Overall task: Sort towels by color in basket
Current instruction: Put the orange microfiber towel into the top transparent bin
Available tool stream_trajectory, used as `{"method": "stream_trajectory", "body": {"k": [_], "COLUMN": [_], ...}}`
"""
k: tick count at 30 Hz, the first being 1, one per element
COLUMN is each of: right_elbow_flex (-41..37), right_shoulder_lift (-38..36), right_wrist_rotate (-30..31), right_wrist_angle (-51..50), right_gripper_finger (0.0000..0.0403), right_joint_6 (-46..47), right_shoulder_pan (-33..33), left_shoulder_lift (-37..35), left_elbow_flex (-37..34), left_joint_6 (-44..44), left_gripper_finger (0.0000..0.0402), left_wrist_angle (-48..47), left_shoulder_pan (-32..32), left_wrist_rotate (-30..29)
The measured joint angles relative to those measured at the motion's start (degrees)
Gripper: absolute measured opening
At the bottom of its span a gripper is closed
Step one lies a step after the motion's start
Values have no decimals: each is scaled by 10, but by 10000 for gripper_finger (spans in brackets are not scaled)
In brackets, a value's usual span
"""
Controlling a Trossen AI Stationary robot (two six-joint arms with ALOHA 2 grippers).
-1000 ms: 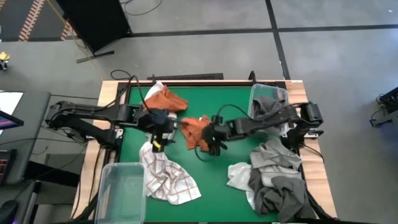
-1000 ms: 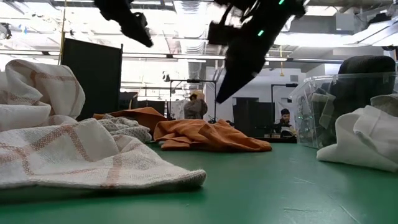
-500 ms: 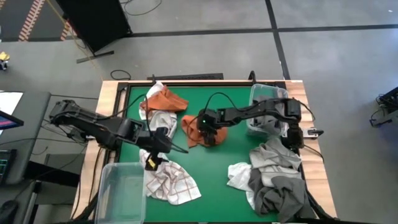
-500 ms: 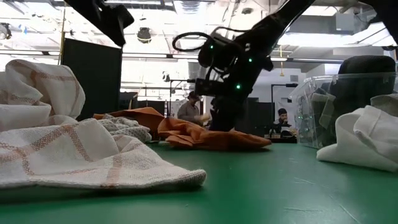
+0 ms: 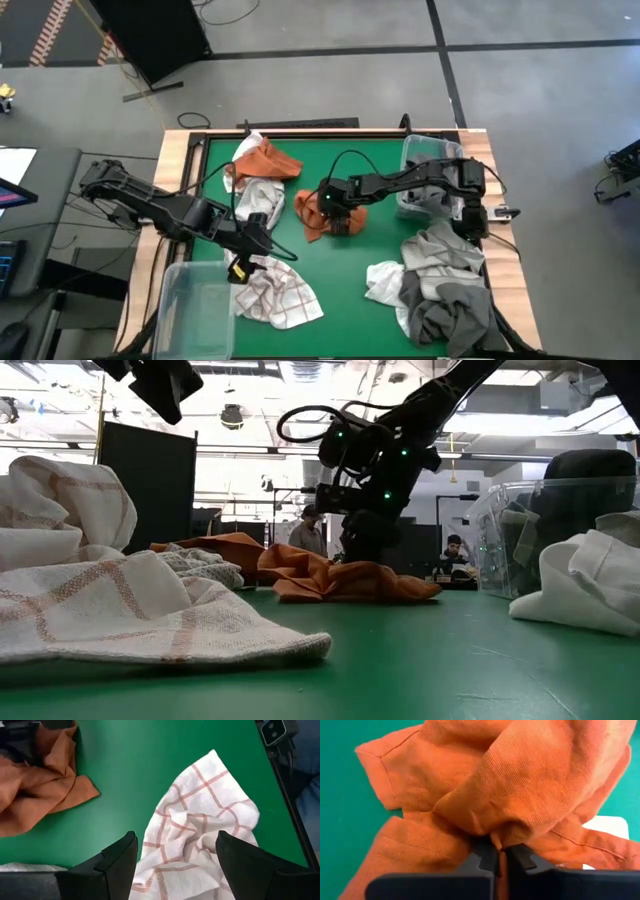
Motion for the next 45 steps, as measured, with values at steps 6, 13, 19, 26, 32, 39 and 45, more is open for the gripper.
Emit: {"method": "stream_trajectory", "body": {"k": [6,13,19,26,32,39,45], "right_elbow_flex": [-6,-4,-2,-2,-2,-19,-79], "right_shoulder_lift": [-70,-229,-371,-491,-512,-508,-504], "right_wrist_rotate": [86,229,381,458,459,437,426], "right_wrist_angle": [-65,-161,-287,-460,-633,-670,-643], "right_gripper_finger": [34,34,34,34,34,38,41], "right_joint_6": [0,49,152,359,528,612,608], "right_shoulder_pan": [30,60,92,96,68,21,-37], "left_shoulder_lift": [0,0,0,0,0,0,0], "left_elbow_flex": [0,0,0,0,0,0,0], "left_joint_6": [0,8,17,30,30,30,30], "left_gripper_finger": [257,257,257,257,257,257,257], "left_wrist_angle": [-12,-9,-4,14,23,27,28], "left_shoulder_pan": [-5,-5,-5,-5,-5,-5,-5], "left_wrist_rotate": [-26,-28,-31,-31,-31,-31,-31]}}
